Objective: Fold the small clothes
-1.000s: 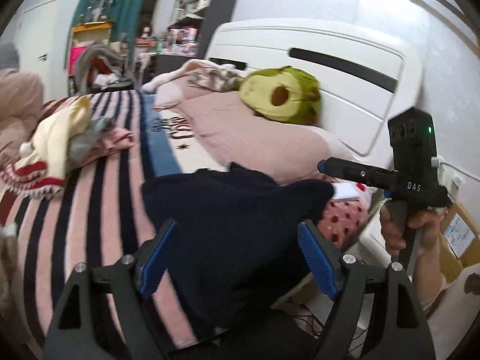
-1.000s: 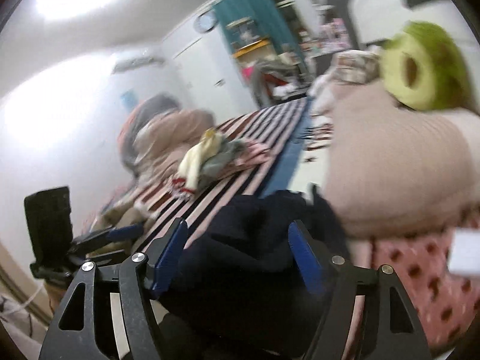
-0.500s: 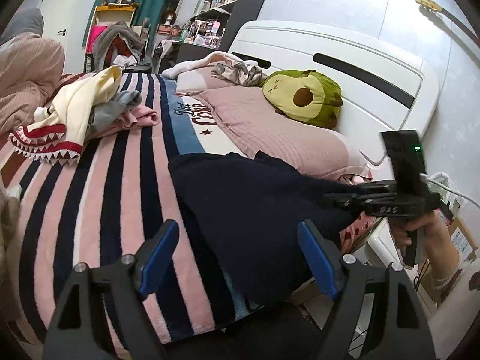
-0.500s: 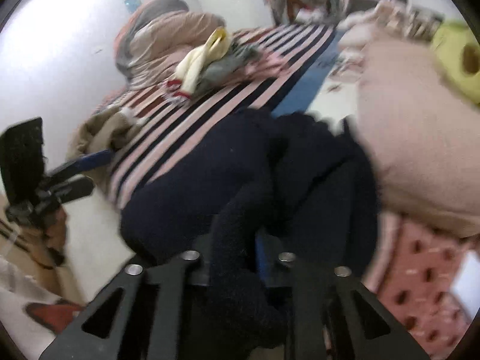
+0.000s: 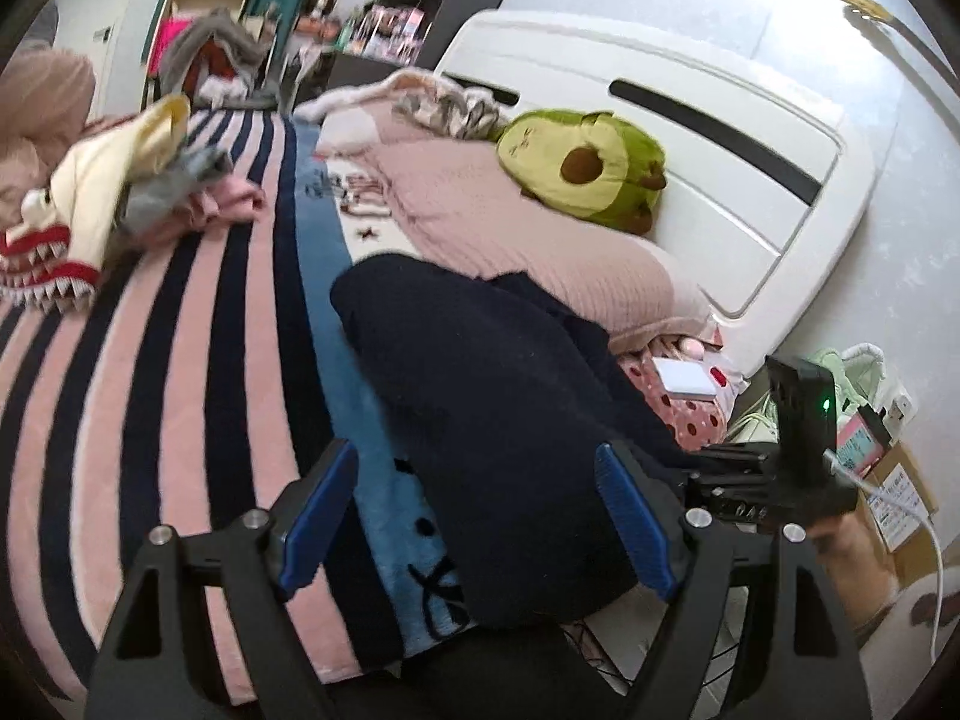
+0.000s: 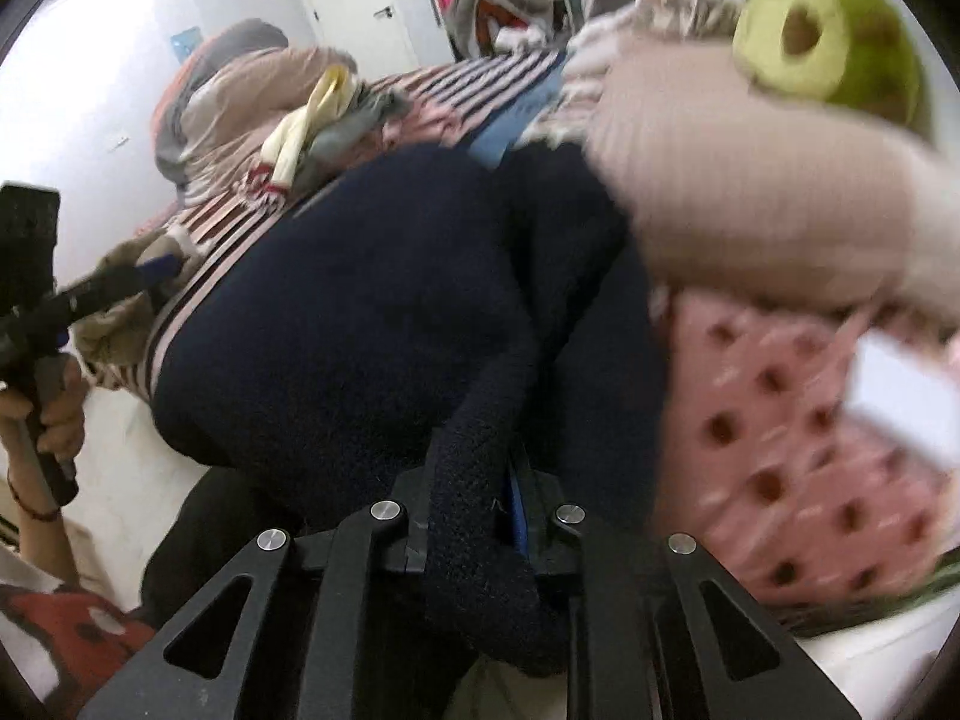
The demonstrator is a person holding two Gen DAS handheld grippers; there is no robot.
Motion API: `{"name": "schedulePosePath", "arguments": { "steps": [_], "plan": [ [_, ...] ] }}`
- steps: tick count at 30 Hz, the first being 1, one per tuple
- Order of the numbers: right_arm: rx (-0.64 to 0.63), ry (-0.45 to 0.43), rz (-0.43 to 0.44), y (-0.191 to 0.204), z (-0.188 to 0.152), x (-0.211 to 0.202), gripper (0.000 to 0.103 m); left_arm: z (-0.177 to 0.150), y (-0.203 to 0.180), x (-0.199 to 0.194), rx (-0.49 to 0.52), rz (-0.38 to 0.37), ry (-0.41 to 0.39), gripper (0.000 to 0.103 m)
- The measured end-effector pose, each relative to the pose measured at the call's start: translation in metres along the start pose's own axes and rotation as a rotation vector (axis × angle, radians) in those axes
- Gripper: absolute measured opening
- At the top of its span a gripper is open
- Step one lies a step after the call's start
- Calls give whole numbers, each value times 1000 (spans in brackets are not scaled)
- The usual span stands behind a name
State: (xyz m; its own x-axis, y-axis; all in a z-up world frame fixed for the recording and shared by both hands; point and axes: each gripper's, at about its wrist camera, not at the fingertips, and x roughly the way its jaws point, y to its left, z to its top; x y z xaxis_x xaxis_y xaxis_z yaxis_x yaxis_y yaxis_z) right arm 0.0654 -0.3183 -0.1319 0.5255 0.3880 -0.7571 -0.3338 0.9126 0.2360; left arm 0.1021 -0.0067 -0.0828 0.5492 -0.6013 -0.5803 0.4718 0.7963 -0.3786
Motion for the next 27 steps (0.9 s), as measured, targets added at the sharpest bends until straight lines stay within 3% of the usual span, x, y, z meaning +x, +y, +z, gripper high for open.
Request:
{"name": "schedulePosePath", "arguments": {
  "steps": [2,3,5,11,16,22,26,27],
  "plan": [
    [14,-10,20,-2,1,4,18,2,2,3,-7,-8,18,82],
    [19,-14,25,-5,3,2,21,4,4,5,-15,-21,27,91],
    [31,-26,25,-13,11,-9,45,10,8,11,-33,-64,46,93],
    [72,-85,54,-38,36,-32,78,33,26,44,-138,-189,138,93],
    [132,-2,128,-59,48,-2,78,36,36,74,-151,-185,231,93],
    [162,114,267,-68,51,48,79,23,52,108,-239,-285,335,93],
    [161,105,323,-70,51,61,78,19,58,124,-280,-325,351,92],
    [164,103,333,-70,50,63,78,18,58,127,-285,-330,350,87]
  ]
}}
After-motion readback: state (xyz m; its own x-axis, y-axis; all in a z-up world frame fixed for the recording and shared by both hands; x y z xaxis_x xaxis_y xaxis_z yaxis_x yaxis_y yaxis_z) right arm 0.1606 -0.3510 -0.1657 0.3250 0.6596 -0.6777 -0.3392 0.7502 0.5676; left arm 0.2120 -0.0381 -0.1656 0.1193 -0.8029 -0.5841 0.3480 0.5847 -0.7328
